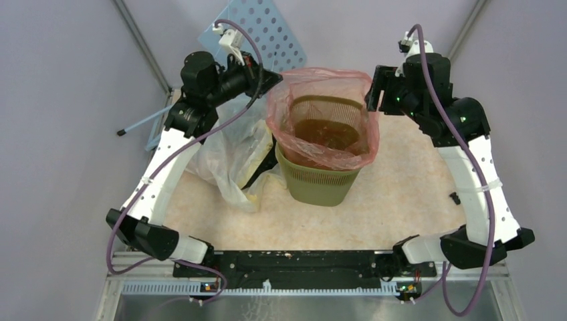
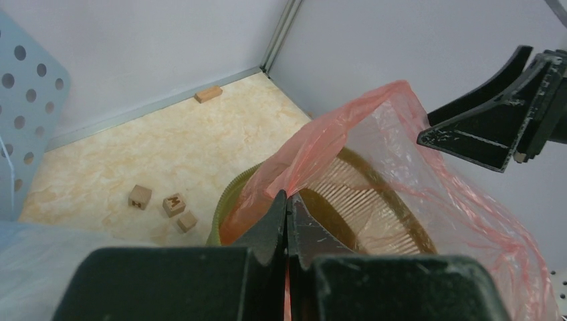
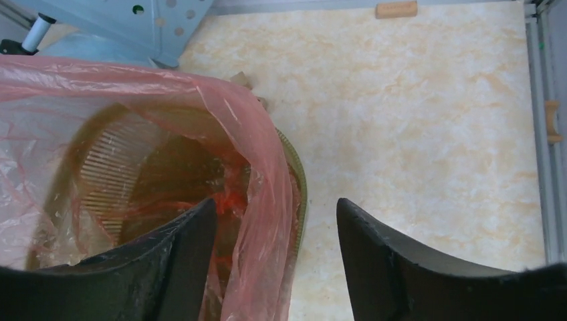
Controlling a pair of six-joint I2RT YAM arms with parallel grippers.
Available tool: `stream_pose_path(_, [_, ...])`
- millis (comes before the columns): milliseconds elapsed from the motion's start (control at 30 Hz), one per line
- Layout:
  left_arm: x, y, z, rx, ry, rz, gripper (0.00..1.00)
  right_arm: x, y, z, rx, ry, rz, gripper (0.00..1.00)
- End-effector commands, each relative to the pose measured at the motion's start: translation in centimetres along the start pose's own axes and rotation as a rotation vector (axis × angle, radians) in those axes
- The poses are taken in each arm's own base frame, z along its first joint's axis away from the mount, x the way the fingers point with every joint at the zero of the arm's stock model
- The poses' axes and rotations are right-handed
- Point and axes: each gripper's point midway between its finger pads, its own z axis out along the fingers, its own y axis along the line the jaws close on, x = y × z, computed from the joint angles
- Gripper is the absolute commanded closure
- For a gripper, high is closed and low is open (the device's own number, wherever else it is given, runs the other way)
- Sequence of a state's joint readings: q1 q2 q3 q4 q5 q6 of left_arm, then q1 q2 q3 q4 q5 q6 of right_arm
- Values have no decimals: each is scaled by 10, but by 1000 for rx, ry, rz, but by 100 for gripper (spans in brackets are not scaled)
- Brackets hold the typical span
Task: Put the trash bags into the trash bin
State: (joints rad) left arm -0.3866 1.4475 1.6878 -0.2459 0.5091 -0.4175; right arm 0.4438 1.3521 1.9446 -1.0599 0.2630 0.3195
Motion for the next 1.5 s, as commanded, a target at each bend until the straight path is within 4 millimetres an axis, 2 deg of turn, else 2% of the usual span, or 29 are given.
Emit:
stream_pose_path(0, [-7, -19, -23, 38, -31, 41, 100, 16, 3, -19, -68, 65, -42, 32])
stream_pose_path(167, [8, -17, -25, 40, 8, 29, 100, 46, 15, -31, -167, 194, -66, 32])
stream_pose_path(267, [12, -16, -25, 42, 25, 26, 100, 65, 9, -36, -156, 261, -81, 41])
stream_pose_path(333, [15, -15, -26, 36, 34, 27, 100, 73, 6, -39, -153, 277, -81, 42])
stream_pose_path(467, [20, -13, -31, 14, 55, 24, 100, 88, 11, -53, -222, 288, -60, 34])
stream_pose_path(567, [25, -14, -35, 11, 74, 16, 100, 104, 20, -59, -290, 332, -35, 32])
stream_pose_path(667, [35, -12, -39, 0, 100, 5, 100, 122, 21, -65, -309, 390, -14, 32])
stream_pose_path(767, [48, -3, -45, -40, 124, 1, 100, 130, 19, -75, -326, 391, -4, 32])
stream_pose_path(933, [62, 6, -53, -91, 151, -7, 100, 147, 15, -83, -334, 426, 3, 46])
stream_pose_path(1033, [68, 7, -58, -110, 167, -12, 100, 157, 16, -86, -352, 448, 12, 45])
stream_pose_path(1200, [67, 10, -67, -146, 154, 7, 99, 162, 24, -96, -424, 450, 21, 43])
stream_pose_path(1333, [71, 17, -69, -178, 168, 13, 99, 181, 20, -89, -414, 492, 14, 49])
stream_pose_path(1400, [77, 20, -69, -190, 180, 9, 99, 188, 18, -83, -401, 494, 18, 58])
stream_pose_path(1467, [83, 26, -71, -214, 186, 5, 99, 191, 19, -78, -410, 482, 30, 71])
